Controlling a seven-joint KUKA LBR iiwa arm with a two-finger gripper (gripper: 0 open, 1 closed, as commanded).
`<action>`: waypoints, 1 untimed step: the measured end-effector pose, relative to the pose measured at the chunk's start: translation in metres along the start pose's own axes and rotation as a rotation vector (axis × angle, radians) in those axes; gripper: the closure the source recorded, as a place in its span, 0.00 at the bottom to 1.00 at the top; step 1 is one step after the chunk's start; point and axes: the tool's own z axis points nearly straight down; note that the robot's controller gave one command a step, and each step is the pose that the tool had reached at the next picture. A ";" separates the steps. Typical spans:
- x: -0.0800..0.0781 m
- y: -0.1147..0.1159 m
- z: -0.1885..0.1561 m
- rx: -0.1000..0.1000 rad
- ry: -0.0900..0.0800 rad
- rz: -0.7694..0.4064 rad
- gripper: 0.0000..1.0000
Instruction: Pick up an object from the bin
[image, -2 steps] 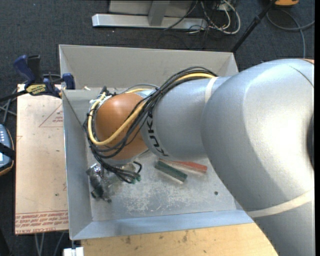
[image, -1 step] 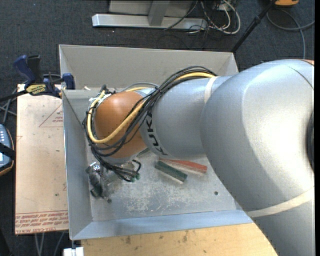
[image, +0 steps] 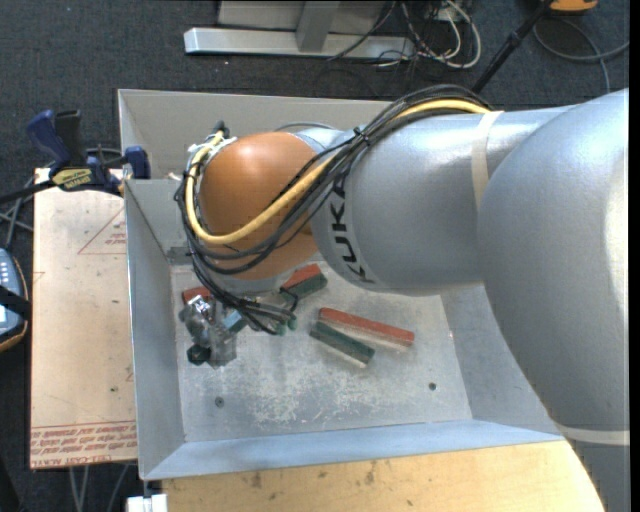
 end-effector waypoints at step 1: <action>-0.001 -0.001 0.069 -0.003 0.012 0.004 1.00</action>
Offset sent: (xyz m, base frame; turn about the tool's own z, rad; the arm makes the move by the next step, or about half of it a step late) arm 0.0001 0.0001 0.0193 0.0000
